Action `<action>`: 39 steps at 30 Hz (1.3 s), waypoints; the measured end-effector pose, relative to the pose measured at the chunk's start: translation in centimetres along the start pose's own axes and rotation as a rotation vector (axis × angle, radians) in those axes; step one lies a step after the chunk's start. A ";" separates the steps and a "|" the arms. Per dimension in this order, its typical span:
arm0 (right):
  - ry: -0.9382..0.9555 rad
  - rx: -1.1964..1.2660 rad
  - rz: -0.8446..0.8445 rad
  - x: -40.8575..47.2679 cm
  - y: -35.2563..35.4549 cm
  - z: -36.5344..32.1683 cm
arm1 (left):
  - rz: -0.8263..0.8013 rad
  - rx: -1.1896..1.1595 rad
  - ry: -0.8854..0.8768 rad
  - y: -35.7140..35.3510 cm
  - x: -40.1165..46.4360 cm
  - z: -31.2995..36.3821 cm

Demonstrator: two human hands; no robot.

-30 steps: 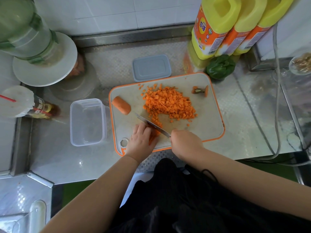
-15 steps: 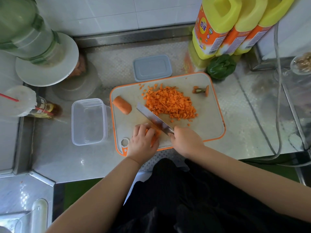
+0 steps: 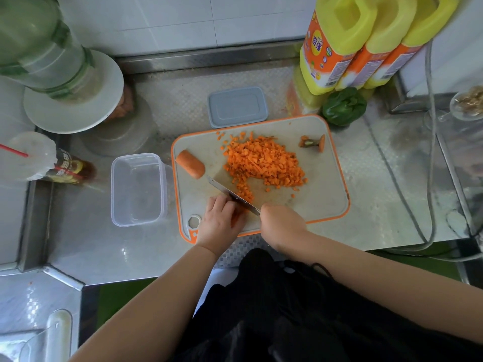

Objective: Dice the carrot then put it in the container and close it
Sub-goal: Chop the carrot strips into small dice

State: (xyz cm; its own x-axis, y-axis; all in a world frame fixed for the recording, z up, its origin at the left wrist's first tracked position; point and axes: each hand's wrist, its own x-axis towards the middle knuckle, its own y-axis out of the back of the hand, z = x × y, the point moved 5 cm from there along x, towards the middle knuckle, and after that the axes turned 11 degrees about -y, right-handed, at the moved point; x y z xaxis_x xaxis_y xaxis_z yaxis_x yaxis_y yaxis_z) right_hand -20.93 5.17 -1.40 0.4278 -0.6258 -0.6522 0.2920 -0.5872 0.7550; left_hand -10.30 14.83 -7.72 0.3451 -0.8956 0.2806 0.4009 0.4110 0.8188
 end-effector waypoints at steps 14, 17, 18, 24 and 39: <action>0.002 0.154 0.009 -0.1 0.5 1.7 | 0.016 0.071 -0.104 1.2 -0.7 1.3; 0.038 0.096 -0.013 -1.1 0.3 1.5 | -0.017 0.072 -0.068 1.0 -0.5 1.0; 0.048 0.084 -0.010 -1.2 0.1 1.5 | -0.024 0.065 -0.055 0.8 -0.5 0.8; 0.010 -0.017 0.010 -1.0 0.1 0.3 | 0.006 0.016 -0.019 0.5 -0.6 0.4; 0.016 0.202 -0.016 0.6 0.4 0.9 | 0.005 0.056 -0.071 0.8 -1.0 0.8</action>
State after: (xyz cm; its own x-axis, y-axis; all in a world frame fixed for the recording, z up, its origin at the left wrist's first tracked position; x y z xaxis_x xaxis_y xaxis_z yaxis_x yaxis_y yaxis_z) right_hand -21.36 4.11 -1.57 0.4382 -0.6087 -0.6614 0.1222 -0.6886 0.7148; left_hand -10.98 15.92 -6.92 0.2851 -0.9041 0.3183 0.3500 0.4073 0.8435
